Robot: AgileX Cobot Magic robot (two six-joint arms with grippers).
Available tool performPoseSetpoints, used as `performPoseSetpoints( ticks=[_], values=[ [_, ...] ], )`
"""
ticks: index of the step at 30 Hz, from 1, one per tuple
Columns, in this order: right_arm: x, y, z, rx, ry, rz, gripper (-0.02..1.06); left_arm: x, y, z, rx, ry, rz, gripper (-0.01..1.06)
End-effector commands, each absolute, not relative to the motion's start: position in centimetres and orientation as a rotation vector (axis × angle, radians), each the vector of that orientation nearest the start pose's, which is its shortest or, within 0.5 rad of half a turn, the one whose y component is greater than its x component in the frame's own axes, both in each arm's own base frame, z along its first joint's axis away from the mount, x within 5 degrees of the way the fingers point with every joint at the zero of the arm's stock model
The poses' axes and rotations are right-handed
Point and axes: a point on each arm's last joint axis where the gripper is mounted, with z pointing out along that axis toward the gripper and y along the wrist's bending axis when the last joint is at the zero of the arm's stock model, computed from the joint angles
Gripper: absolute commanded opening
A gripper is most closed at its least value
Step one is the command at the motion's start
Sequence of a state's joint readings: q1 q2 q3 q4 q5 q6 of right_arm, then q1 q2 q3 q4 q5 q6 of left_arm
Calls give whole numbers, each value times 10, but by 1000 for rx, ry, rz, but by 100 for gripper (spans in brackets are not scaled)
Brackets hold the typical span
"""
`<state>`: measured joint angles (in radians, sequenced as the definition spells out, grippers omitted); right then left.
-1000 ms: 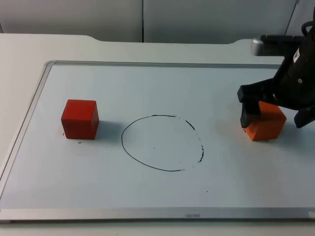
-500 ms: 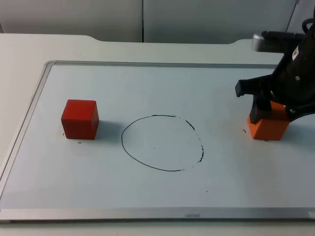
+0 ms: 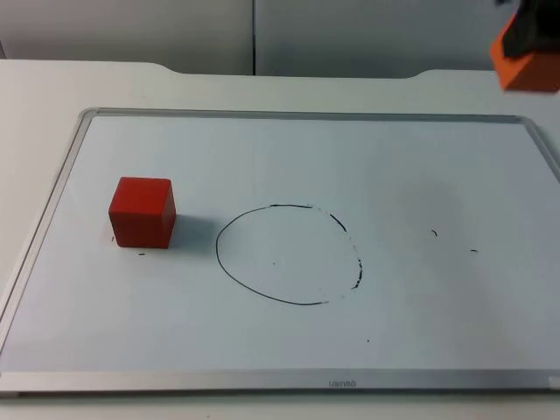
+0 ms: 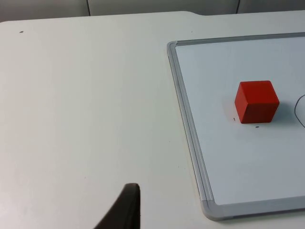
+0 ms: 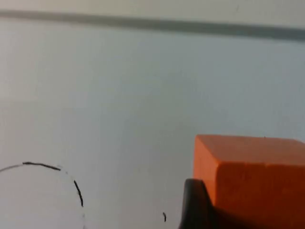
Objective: Pick up one cube with the left hand and another cube with the right hand. First place the cube in the right hand at the target position, then stack the cube in the left hand on top.
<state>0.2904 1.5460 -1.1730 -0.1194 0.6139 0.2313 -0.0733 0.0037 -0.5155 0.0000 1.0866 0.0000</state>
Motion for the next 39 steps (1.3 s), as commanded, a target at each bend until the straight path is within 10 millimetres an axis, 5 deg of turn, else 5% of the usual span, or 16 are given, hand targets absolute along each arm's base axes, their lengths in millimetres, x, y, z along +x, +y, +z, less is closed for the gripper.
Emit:
performPoseSetpoints(
  ticks=[1, 2, 6, 7, 10, 17, 26, 34, 39],
  values=[
    [289, 76, 346, -217, 2273, 56, 0, -7, -1, 280, 70, 2045, -69, 105],
    [289, 76, 346, -217, 2273, 56, 0, -7, -1, 280, 70, 2045, -69, 105],
    [236, 60, 405, -239, 2057, 63, 0, -7, -4, 280, 97, 2044, -97, 105],
    [236, 60, 405, -239, 2057, 63, 0, -7, -4, 280, 97, 2044, -97, 105],
    [195, 48, 435, -230, 1928, 71, 0, -10, -8, 286, 99, 2009, -164, 105],
    [157, 36, 453, -231, 1850, 60, 0, -9, -13, 319, 183, 1958, -186, 105],
    [154, 35, 453, -251, 1863, 50, 0, 53, -37, 337, 382, 1992, -378, 104],
    [154, 35, 453, -252, 1861, 49, 0, 153, -53, 330, 430, 2188, -532, 104],
    [154, 35, 453, -254, 1861, 47, 0, 188, -62, 331, 463, 2229, -566, 104]
  ],
)
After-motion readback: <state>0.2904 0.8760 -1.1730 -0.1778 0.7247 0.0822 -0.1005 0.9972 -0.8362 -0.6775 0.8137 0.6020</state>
